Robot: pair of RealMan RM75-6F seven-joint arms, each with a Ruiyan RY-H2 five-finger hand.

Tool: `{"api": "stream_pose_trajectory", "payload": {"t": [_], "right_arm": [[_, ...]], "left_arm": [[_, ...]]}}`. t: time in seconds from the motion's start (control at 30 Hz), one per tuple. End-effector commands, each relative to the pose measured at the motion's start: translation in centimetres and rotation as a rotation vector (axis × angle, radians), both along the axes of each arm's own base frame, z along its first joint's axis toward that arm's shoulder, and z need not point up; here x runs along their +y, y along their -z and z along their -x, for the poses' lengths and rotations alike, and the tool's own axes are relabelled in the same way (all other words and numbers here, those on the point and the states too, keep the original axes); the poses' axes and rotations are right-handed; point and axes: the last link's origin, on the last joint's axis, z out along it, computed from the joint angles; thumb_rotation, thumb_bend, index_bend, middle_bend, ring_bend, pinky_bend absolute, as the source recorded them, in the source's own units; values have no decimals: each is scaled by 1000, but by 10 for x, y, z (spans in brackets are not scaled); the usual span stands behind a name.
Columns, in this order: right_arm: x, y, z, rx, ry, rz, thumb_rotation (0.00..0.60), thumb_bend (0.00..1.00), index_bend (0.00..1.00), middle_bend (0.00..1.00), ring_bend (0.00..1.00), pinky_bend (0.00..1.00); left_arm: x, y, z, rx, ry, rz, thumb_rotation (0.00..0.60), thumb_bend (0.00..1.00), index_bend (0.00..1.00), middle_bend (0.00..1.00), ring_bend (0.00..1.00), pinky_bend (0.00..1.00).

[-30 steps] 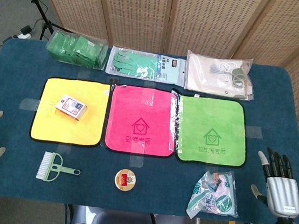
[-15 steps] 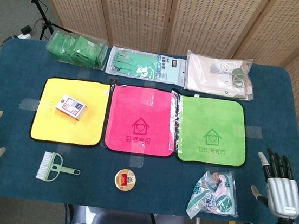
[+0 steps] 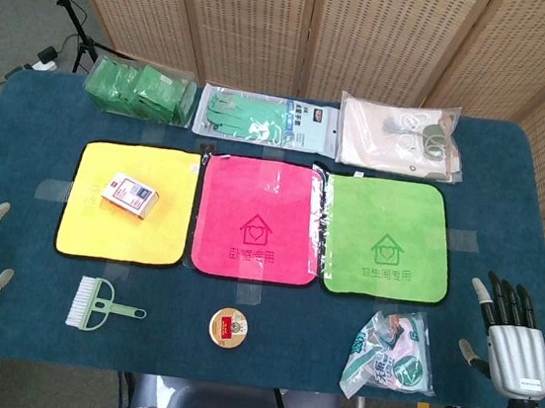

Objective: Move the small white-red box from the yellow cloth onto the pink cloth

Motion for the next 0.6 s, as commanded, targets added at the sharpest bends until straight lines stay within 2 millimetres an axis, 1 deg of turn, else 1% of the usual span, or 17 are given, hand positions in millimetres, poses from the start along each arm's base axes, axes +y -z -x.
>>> {"api": "stream_pose_trajectory", "payload": {"t": [0.03,0.4,0.5,0.6], "right_arm": [[0,0,0,2,1,-1,600,237,0,0,0,0],[1,2,-1,3,-2,-11,600,236,0,0,0,0],[1,2,-1,-1,-2,-13,600,236,0,0,0,0],[0,1,0,-5,5,-12,600,236,0,0,0,0]], "left_arm": [[0,-1,0,3,-6,-2,600,209,0,0,0,0],[-1,-1,-1,-42,-37,-2,600,213,0,0,0,0],[-1,1,-2,-79,-46,11,600,214,0,0,0,0],[2,1,-4,-155,-61,18,600,215,0,0,0,0]]}}
